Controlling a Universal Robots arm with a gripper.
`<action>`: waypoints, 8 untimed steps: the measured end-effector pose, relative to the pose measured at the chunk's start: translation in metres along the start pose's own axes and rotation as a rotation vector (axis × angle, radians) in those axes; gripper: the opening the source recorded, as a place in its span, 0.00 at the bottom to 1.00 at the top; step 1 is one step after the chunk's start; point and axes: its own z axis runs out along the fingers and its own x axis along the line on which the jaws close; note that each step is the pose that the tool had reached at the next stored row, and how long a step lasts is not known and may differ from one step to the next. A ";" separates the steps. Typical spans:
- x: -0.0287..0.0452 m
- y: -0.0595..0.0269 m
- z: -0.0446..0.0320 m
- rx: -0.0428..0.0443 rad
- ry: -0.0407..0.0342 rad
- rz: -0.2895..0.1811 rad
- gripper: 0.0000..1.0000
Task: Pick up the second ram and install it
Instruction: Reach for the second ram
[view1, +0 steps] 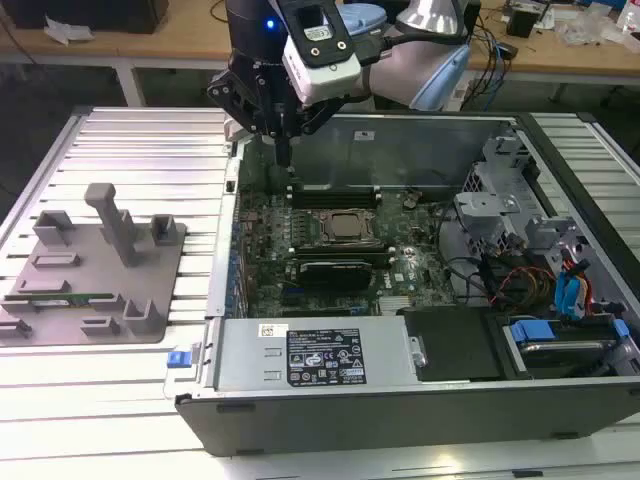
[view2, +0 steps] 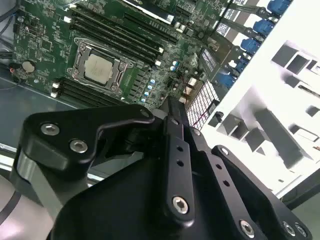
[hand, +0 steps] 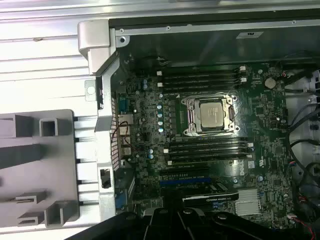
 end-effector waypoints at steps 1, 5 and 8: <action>0.0000 0.0000 0.0000 -0.0001 0.0000 0.000 0.08; 0.0000 0.0000 0.0000 0.0000 0.0000 0.000 0.08; 0.0000 -0.0001 0.0000 0.0010 -0.0005 0.000 0.08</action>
